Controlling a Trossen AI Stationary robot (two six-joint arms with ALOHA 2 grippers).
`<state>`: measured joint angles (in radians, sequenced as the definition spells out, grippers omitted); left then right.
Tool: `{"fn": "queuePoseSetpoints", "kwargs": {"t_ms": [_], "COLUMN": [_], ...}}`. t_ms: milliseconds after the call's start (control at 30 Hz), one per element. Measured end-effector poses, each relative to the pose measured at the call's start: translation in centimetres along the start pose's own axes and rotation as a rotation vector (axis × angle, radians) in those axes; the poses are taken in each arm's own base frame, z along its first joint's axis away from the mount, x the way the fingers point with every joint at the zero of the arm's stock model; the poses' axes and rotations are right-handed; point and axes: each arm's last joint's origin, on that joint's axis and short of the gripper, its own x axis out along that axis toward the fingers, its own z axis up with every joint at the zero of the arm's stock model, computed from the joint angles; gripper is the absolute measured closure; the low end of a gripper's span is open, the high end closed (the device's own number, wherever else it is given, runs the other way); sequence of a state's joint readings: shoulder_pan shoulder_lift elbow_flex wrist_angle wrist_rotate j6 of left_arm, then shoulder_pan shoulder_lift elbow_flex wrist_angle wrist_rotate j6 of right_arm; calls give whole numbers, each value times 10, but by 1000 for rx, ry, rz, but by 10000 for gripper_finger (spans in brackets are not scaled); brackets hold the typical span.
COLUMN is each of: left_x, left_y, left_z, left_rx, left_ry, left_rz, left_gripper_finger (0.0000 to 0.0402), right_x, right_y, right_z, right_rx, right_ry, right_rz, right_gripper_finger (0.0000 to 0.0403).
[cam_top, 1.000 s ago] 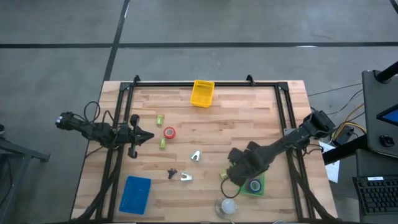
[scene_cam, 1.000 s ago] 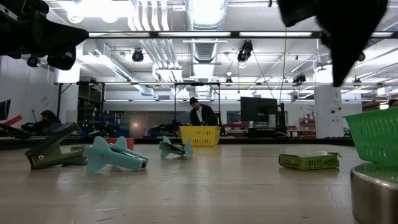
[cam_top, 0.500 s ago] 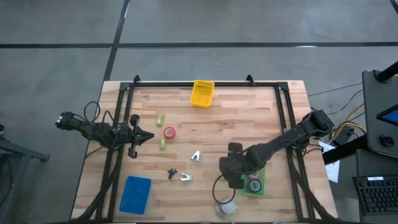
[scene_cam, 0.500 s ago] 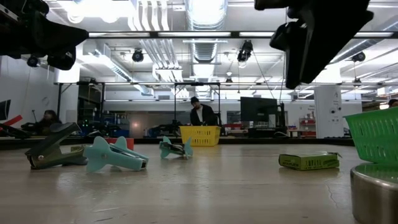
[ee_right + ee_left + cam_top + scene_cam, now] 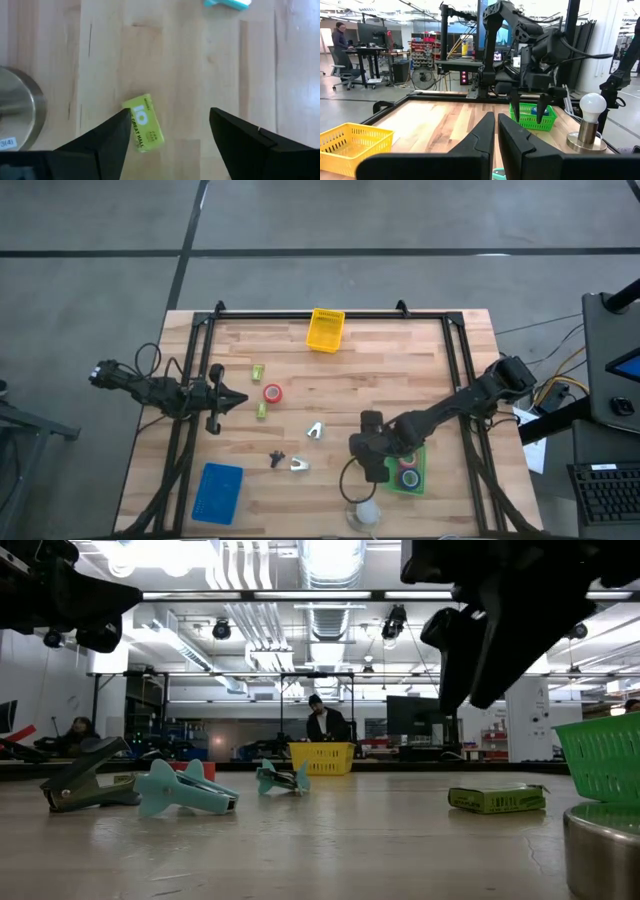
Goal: Pick and place Stapler, Stapler remover, tape
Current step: Put the bottom staple box into the yellow bin
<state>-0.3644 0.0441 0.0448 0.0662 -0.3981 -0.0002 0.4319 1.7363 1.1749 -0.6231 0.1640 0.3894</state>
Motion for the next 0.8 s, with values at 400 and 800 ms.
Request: {"fn": "queuePoseSetpoints", "kwargs": {"t_ms": [400, 800], "left_x": [0, 0], "left_y": [0, 0], "left_z": [0, -1], "left_rx": [0, 3], "left_ry": [1, 8], "left_rz": [0, 0], "left_gripper_finger": [376, 376], "right_x": [30, 55], "right_y": [2, 5], "right_z": [-18, -21], "right_rx": [-6, -101], "right_ry": [7, 97], "right_rz": [77, 75], "right_gripper_finger": [142, 167]}}
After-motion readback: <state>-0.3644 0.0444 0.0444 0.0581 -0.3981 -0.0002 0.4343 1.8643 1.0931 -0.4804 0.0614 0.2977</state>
